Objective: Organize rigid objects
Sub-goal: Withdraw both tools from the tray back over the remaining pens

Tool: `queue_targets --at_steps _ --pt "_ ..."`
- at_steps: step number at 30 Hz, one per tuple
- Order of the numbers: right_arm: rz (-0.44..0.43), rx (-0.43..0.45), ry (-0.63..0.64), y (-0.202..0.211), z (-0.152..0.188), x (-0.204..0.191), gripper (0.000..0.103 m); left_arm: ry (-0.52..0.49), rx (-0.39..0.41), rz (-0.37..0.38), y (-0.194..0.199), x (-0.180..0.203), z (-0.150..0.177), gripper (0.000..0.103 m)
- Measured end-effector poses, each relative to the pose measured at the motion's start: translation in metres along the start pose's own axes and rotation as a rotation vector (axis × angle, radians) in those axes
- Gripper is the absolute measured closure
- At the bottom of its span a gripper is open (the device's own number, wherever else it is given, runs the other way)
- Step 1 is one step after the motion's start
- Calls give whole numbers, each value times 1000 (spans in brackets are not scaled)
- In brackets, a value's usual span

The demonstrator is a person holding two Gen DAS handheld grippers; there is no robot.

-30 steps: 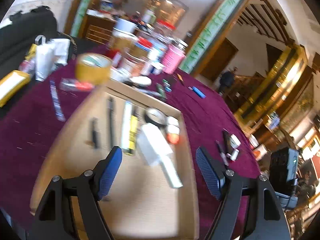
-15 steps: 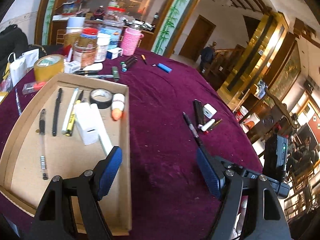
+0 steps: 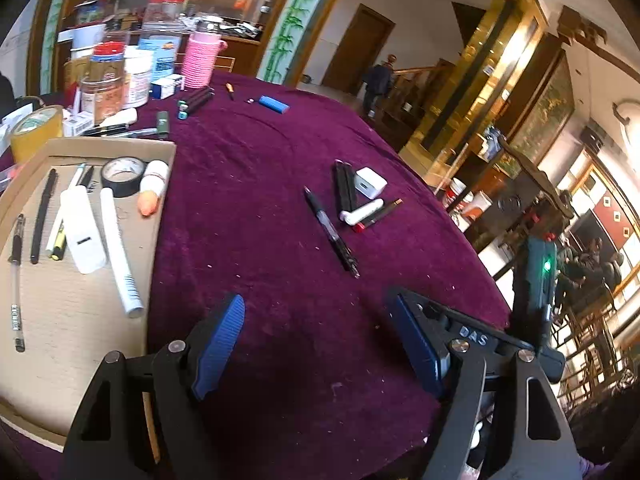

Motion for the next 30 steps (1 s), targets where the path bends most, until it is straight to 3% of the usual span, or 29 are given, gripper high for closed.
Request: queue_targets --at_steps 23,30 --pt "17 -18 79 -11 5 -14 48 -25 -75 22 -25 14 13 27" --pt "23 22 80 2 -3 -5 47 -56 -93 16 -25 25 20 27"
Point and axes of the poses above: each gripper's, at about its wrist camera, not at the fingertips, and y roughly against the way its jaws point, x to its right, z to its underside, the point moved 3 cm from there along -y, roughly the way its jaws point, and after that the axes turned 12 degrees about -z, right-handed, at the moved point
